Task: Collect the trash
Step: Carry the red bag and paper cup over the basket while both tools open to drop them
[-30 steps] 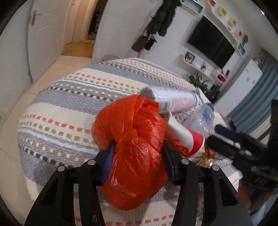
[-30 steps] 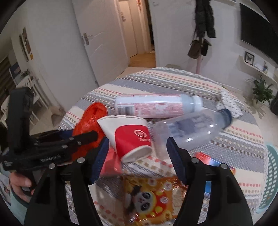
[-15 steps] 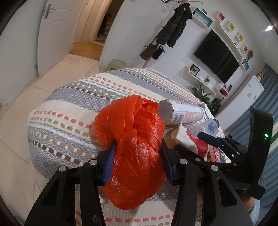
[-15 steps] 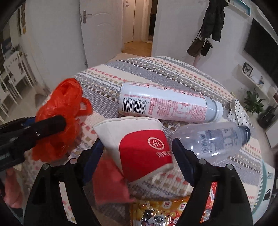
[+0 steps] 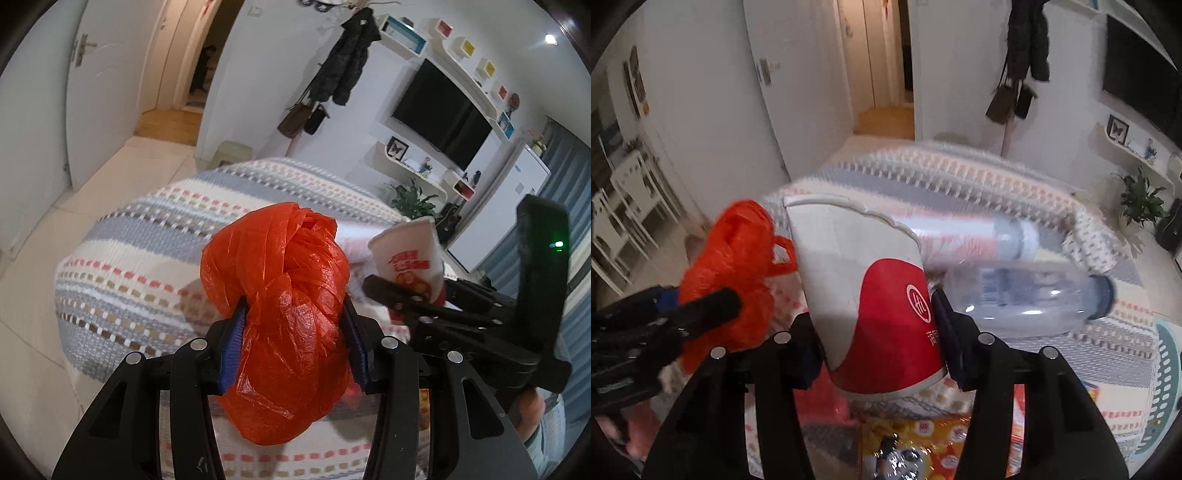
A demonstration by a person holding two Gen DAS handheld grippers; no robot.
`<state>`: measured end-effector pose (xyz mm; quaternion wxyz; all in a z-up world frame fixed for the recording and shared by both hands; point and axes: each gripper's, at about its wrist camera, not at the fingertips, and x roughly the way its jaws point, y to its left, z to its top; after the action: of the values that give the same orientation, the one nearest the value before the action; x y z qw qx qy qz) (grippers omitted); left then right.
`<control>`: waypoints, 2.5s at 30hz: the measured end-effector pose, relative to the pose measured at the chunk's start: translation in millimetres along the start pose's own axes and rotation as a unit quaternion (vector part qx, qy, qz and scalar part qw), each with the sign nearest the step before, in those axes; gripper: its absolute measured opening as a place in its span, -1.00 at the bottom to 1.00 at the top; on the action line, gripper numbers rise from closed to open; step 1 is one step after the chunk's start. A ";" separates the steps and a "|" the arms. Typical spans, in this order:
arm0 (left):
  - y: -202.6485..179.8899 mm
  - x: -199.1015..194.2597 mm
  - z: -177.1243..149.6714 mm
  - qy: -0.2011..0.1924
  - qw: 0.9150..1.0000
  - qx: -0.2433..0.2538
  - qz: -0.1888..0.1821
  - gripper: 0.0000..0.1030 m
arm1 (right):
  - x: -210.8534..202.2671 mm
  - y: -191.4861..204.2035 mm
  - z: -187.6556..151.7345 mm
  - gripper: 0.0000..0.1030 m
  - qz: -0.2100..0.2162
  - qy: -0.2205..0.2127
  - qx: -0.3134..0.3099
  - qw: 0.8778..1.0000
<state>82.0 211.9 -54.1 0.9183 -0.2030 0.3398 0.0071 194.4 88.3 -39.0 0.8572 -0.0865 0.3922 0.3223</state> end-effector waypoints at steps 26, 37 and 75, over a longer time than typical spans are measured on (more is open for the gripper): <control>-286.5 69.3 30.1 -0.004 0.971 0.208 -0.121 -0.12 | -161.2 -290.0 -80.4 -0.04 -0.165 -0.116 0.237 0.950; -345.6 157.6 -10.7 0.083 0.962 0.215 -0.147 -0.12 | -139.5 -384.6 -155.3 -0.04 -0.189 -0.060 0.332 0.922; -342.9 160.0 -30.6 0.104 0.959 0.223 -0.141 0.31 | -123.2 -391.3 -181.1 0.07 -0.163 -0.009 0.372 0.914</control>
<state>237.9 -134.3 -49.2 0.8913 -0.0385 0.3947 -0.2198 265.8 -348.2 -112.9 0.8715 0.1792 0.4563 0.0094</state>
